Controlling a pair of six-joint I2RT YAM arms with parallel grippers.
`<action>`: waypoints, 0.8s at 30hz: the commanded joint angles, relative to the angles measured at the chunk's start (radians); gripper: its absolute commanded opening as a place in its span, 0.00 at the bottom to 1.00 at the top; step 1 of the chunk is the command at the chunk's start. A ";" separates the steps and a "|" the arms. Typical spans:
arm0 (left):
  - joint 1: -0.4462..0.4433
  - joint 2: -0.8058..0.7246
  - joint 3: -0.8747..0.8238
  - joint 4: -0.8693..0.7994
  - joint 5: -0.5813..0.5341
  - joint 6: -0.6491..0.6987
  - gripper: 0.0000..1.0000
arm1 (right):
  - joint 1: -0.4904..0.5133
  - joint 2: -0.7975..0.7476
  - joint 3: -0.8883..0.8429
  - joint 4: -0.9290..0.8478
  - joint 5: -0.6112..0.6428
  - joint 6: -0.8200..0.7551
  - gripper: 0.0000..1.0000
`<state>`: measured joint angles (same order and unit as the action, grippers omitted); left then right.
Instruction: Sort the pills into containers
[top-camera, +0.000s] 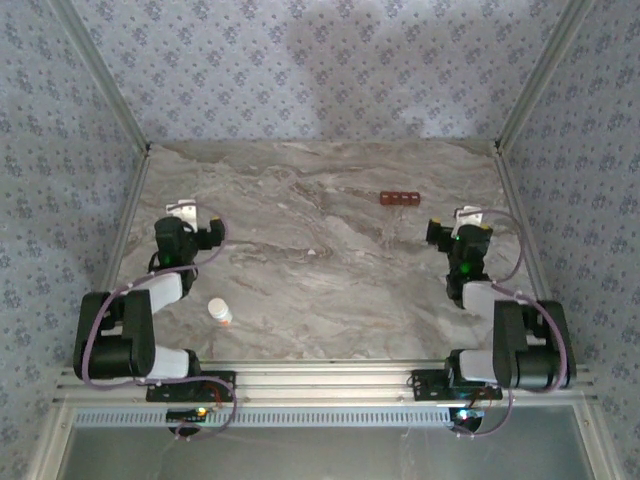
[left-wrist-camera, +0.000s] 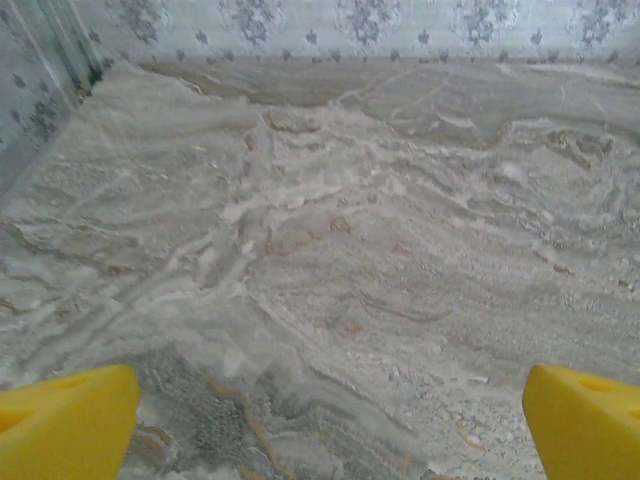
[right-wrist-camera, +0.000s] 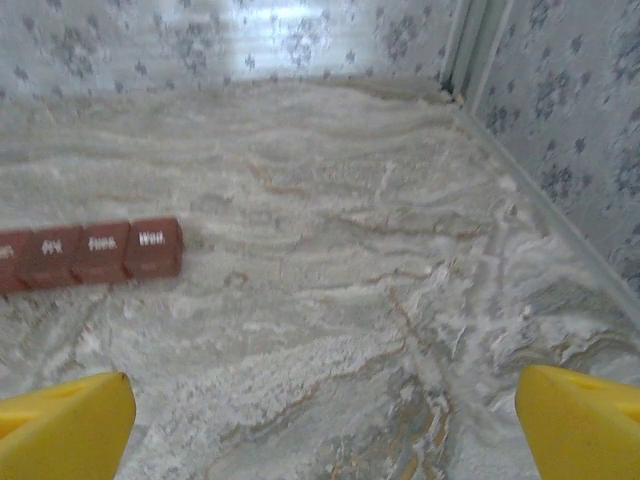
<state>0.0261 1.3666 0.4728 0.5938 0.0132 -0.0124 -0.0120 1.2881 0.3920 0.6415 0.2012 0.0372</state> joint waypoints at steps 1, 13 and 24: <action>-0.003 -0.057 0.048 -0.101 -0.030 -0.028 0.98 | -0.033 -0.085 0.108 -0.266 0.001 0.149 0.99; -0.107 -0.222 0.311 -0.567 -0.039 -0.280 0.98 | -0.147 0.164 0.514 -0.632 -0.503 0.569 0.99; -0.391 -0.104 0.580 -0.795 -0.073 -0.278 0.98 | -0.091 0.496 0.887 -0.921 -0.473 0.708 0.88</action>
<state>-0.3279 1.2282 0.9939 -0.1028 -0.0395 -0.2760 -0.1150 1.7462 1.1893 -0.1566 -0.2802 0.6846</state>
